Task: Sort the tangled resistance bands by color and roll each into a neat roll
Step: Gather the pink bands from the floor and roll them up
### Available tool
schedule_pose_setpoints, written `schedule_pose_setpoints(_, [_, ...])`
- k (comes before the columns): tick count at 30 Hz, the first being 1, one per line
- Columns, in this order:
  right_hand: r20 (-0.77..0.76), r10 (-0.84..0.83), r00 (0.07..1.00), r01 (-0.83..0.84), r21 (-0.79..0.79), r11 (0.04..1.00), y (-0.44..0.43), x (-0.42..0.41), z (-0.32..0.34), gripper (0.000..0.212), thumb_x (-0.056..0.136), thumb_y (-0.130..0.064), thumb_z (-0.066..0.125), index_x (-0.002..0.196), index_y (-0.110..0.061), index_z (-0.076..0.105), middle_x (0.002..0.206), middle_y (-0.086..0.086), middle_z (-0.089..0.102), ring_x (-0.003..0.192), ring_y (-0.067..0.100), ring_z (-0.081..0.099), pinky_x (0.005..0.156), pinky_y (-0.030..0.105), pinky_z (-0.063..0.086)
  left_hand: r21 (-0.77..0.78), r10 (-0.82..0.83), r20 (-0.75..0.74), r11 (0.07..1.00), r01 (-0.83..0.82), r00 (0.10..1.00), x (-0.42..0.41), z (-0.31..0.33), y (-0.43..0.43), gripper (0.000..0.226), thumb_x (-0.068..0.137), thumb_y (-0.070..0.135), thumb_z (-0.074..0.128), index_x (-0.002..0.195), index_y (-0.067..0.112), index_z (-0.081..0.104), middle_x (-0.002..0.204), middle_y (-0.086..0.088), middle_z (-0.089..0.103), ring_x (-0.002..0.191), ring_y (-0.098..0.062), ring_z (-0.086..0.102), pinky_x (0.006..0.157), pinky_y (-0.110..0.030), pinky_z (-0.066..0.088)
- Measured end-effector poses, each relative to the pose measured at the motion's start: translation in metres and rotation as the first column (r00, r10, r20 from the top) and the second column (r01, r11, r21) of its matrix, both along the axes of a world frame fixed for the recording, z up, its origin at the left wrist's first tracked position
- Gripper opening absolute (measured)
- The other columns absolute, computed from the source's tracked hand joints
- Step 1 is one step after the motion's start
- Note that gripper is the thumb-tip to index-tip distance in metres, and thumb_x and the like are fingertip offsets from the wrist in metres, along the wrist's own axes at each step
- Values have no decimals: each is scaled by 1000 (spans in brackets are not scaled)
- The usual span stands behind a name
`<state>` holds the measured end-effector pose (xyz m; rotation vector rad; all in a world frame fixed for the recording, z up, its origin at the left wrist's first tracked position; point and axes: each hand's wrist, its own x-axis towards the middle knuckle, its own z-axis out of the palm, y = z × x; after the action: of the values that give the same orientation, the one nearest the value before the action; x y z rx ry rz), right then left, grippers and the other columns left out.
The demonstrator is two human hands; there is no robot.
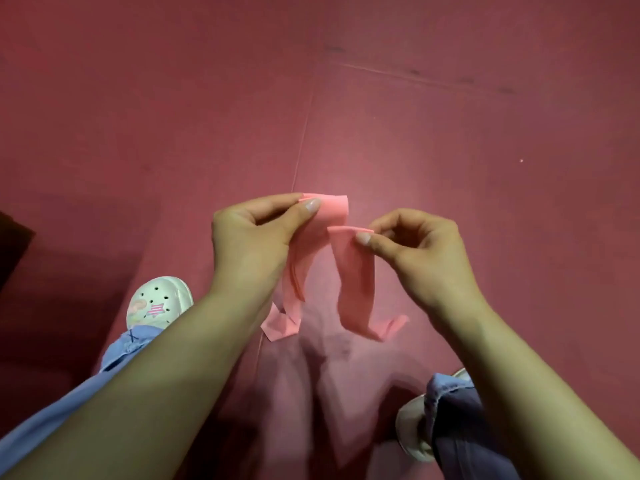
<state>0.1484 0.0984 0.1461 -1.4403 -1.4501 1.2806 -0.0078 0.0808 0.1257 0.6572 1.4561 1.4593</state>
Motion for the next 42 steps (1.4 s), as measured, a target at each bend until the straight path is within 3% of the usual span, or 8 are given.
schedule_pose_setpoints(4, [-52,68,996,-69,-13,998,13,1,2,17,76,-2,75,66,-14,67,57,1,56,54,5,50,57,16,45,-37,-103,151,993,110,983,5,3,10,9,81,6,71,88,8,77,88,-9,76,82,-18,73,70,-22,56])
schedule_pose_setpoints(10, [-60,-54,997,55,12,998,30,3,5,13,79,-2,73,70,-10,67,57,-1,57,57,7,52,59,23,48,-72,-108,46,991,111,993,9,2,28,11,76,8,76,86,11,77,86,-8,76,81,-18,70,80,-31,57])
schedule_pose_setpoints(15, [-68,-130,989,131,9,991,37,-3,5,16,80,-3,73,68,-12,66,54,-5,54,54,6,50,57,24,47,-73,-111,43,991,113,993,15,1,30,11,72,10,79,81,16,78,81,-5,76,73,-15,70,66,-24,57])
schedule_pose_setpoints(20, [98,-217,971,204,126,971,36,4,2,19,78,-9,73,65,-19,65,52,-12,55,52,7,53,58,33,53,-86,1,-27,996,-3,1000,14,-7,34,10,76,11,78,83,18,78,85,-3,76,86,-20,71,83,-34,56])
schedule_pose_setpoints(26, [212,-347,913,290,259,921,33,19,2,20,79,-15,65,64,-21,54,56,-11,57,57,27,66,60,48,55,-110,121,-16,986,-122,992,16,-12,34,11,76,11,78,85,17,78,84,0,76,87,-17,72,87,-37,57])
schedule_pose_setpoints(34, [78,-142,987,137,61,989,27,1,-7,24,81,-2,67,65,-17,59,49,-8,55,62,30,68,61,49,58,-1,-25,-15,1000,25,1000,30,-9,31,16,74,8,77,77,23,79,78,2,76,75,-10,72,70,-22,56])
schedule_pose_setpoints(38, [-67,-88,994,85,-54,995,26,-1,-7,10,85,1,66,78,-7,66,63,10,63,64,28,70,62,43,60,6,-72,20,997,71,997,37,-8,27,13,76,5,75,80,16,79,75,-4,76,66,-7,69,59,-16,53])
schedule_pose_setpoints(42, [-173,-46,984,22,-136,990,28,-1,-5,22,86,10,58,87,-9,70,78,11,73,75,22,73,65,34,61,-33,-82,61,996,84,995,33,-10,29,11,77,10,76,85,16,80,82,-12,75,69,-15,67,63,-23,58])
